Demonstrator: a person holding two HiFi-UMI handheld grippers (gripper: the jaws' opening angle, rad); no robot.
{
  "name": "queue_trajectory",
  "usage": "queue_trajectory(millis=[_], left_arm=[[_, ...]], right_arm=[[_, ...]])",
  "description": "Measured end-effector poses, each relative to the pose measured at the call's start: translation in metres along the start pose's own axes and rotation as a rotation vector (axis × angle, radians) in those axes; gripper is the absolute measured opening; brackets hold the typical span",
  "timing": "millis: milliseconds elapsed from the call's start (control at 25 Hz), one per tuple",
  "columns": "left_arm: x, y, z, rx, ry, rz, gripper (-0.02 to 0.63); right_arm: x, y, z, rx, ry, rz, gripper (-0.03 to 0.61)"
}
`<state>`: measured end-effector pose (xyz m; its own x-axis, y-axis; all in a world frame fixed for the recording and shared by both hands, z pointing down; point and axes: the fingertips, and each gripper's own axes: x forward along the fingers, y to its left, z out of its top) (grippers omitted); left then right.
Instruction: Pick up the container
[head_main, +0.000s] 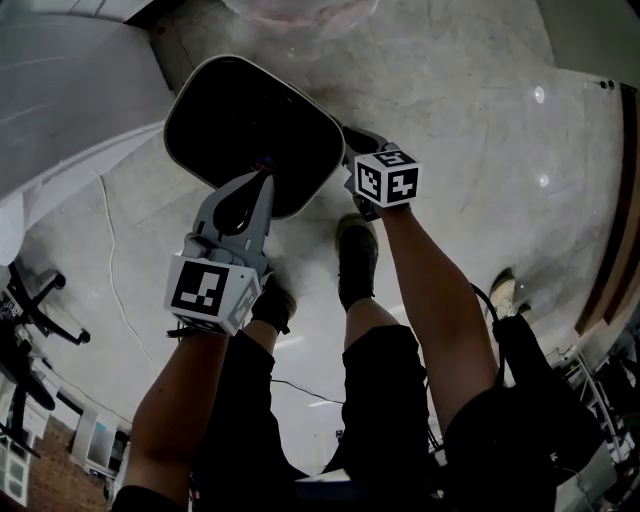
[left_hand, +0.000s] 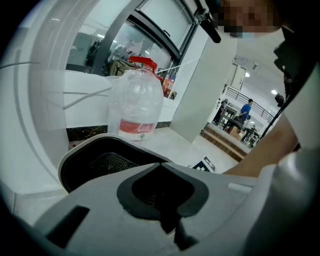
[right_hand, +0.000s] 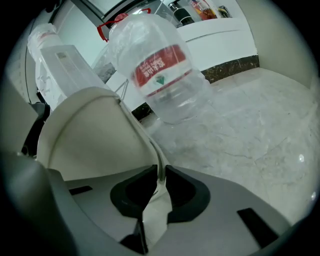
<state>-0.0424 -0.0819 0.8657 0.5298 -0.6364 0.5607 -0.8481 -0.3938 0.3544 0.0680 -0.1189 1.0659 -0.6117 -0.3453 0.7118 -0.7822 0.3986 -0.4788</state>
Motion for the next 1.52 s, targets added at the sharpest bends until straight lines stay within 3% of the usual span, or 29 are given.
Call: queue_trajectory(millis=[720,1040,1320,1520], left_arm=[[-0.046,-0.019,0.032,-0.006,0.068,0.059,0.008],[-0.05,-0.045,0.029,0.092,0.154,-0.003,0.009],[-0.055,-0.047,0.022,0.107,0.18,-0.016,0.016],[-0.06,-0.048,0.015,0.066,0.229,-0.008,0.13]], right_arm=[[-0.093,0.028,0.029,0.068,0.167,-0.097,0.041],[-0.12,0.05,0.049,0.156,0.266,-0.167,0.041],[-0.128,0.065,0.067,0.21,0.317,-0.182,0.041],[-0.136,0.077,0.081,0.208,0.378,-0.169,0.043]])
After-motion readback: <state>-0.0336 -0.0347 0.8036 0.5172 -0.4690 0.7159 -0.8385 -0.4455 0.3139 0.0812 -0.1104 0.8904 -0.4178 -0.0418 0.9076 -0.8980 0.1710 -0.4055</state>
